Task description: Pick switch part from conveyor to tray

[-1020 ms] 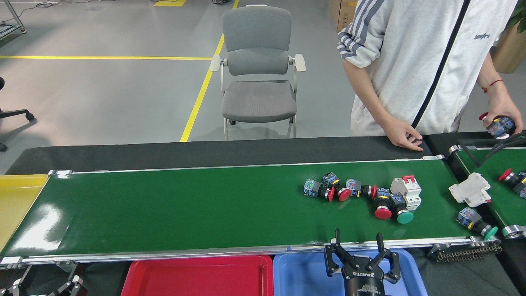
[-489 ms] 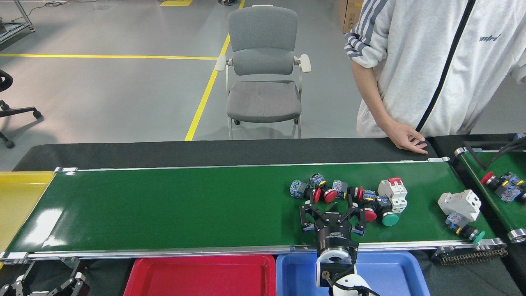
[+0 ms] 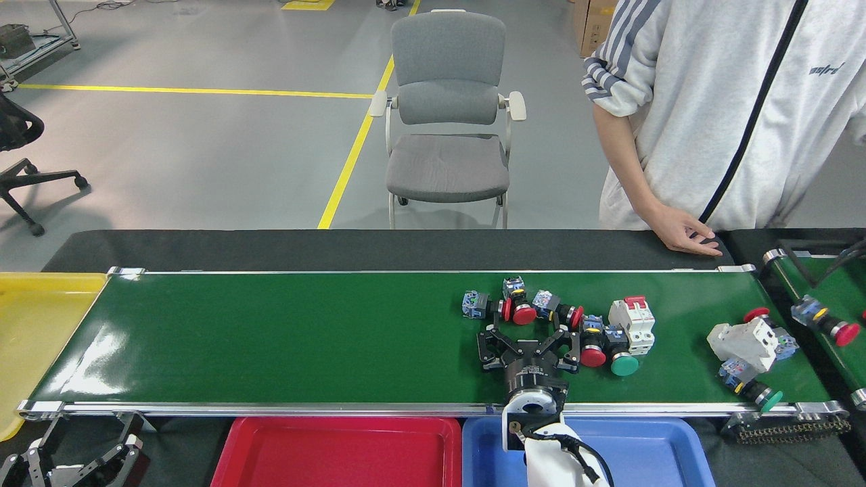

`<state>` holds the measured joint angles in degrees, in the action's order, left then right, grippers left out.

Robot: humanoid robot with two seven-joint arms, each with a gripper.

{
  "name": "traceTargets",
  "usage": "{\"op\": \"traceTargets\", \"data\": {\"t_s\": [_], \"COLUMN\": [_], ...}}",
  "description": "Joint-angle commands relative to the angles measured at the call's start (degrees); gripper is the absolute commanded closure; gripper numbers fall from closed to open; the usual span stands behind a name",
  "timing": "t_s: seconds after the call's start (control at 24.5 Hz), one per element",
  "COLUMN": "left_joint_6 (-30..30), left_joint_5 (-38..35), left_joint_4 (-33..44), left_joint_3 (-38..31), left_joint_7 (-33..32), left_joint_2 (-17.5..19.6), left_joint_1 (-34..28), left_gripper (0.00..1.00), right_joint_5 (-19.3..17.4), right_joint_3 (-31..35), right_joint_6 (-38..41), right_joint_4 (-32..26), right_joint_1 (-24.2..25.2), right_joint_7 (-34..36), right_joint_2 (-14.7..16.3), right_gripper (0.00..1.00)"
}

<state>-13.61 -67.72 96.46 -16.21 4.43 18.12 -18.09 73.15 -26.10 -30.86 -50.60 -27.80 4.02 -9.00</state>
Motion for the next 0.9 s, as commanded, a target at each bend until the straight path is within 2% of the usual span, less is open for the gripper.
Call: {"op": "traceTargets", "data": {"t_s": [0.0, 0.12, 0.2, 0.24, 0.29, 0.33, 0.41, 0.45, 0.49, 0.69, 0.86], "left_joint_6": [0.17, 0.17, 0.17, 0.17, 0.17, 0.17, 0.17, 0.17, 0.08, -0.19, -0.27], "left_joint_5": [-0.13, -0.13, -0.22, -0.22, -0.13, -0.13, -0.13, -0.13, -0.13, -0.04, -0.04], "left_joint_4": [-0.49, -1.37, -1.45, -1.45, -1.54, -1.72, -1.98, -2.07, -2.07, -1.98, -1.89], "left_joint_3": [0.83, 1.26, 1.35, 1.79, 2.67, 2.93, 2.93, 2.93, 2.93, 2.85, 2.67], "left_joint_7": [0.14, 0.06, -0.03, -0.03, -0.03, -0.03, -0.03, -0.03, -0.03, -0.03, -0.03], "left_joint_2": [0.86, 1.04, 1.47, 1.83, 2.0, 2.0, 2.0, 2.0, 2.0, 2.27, 2.27], "left_joint_1": [1.3, 2.62, 3.33, 3.5, 3.76, 3.94, 4.03, 4.03, 4.03, 3.68, 3.5], "left_gripper": [0.0, 0.0, 0.0, 0.0, 0.0, 0.0, 0.0, 0.0, 0.0, 0.0, 0.0], "right_joint_5": [-1.08, -3.02, -3.46, -3.37, -3.45, -3.54, -3.63, -3.54, -3.46, -3.28, -3.02], "right_joint_3": [0.0, 0.0, -0.44, -1.41, -2.9, -4.48, -5.8, -5.89, -5.89, -6.07, -6.33], "right_joint_6": [0.1, 0.18, 0.53, 1.15, 2.2, 3.61, 5.28, 5.81, 6.07, 7.39, 9.67], "right_joint_4": [1.65, 6.22, 7.54, 7.71, 7.8, 7.89, 8.07, 7.98, 7.98, 6.05, -1.77], "right_joint_1": [-2.96, -6.3, -7.35, -7.53, -7.62, -7.62, -7.62, -7.53, -7.44, -7.0, -4.45], "right_joint_7": [1.87, 2.04, 2.04, 2.04, 1.69, 1.43, 1.69, 1.87, 2.04, 2.57, 2.75], "right_joint_2": [-0.32, -0.41, -0.41, -0.41, -0.32, -0.14, 0.21, 0.3, 0.3, 0.3, 1.53], "right_gripper": [0.02, 0.03, 0.09, 0.17, 0.32, 0.52, 0.82, 0.94, 0.99, 0.99, 0.99]}}
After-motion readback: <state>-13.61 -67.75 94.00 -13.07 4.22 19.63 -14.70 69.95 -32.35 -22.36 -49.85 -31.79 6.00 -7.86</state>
